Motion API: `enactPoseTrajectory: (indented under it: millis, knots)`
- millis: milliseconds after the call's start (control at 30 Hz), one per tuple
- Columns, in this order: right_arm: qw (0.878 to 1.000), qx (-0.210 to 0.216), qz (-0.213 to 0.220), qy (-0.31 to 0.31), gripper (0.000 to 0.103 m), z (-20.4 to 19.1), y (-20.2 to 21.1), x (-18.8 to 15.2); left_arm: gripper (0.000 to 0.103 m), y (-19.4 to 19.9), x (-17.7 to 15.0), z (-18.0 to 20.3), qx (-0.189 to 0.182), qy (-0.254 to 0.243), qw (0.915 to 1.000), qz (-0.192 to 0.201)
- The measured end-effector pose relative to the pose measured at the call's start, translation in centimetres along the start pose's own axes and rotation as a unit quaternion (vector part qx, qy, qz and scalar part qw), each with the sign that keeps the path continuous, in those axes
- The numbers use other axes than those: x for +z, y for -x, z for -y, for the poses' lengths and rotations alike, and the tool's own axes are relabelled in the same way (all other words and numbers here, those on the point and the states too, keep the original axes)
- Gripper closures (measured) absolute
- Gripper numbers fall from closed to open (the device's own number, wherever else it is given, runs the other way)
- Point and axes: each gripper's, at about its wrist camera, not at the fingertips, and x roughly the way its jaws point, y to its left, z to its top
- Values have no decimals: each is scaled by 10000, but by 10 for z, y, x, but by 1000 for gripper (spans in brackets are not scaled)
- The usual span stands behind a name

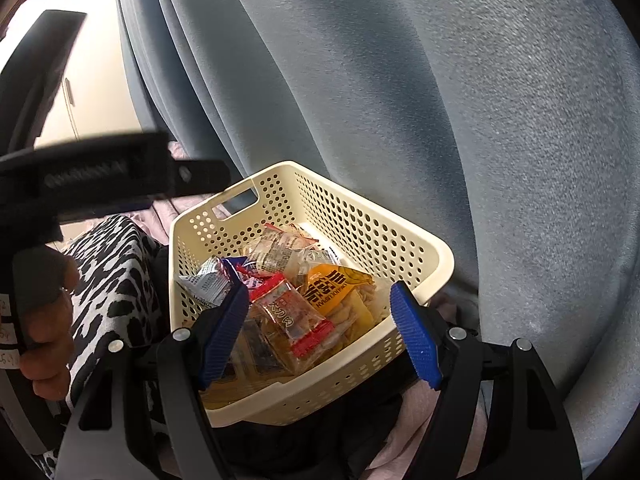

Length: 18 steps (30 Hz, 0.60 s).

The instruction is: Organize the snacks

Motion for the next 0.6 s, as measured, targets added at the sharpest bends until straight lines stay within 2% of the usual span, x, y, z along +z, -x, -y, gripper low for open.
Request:
enactPoseTrajectory:
  millis: [33,167,433,600]
  knots:
    - [10000,13,19,-4,13,0,0,0,10,1,0,-1,7,-12,10000,-20]
    - [10000,50,72,-15,5,-1,3,1,7,8,-1,2,166,-173,9997,59]
    - [9999,127,84,8,3,-5,6,3,5,23,-8,14,577,-636,9962,155]
    - [9999,143,44,28,3,-8,8,4,5,31,-11,10,738,-628,9952,164]
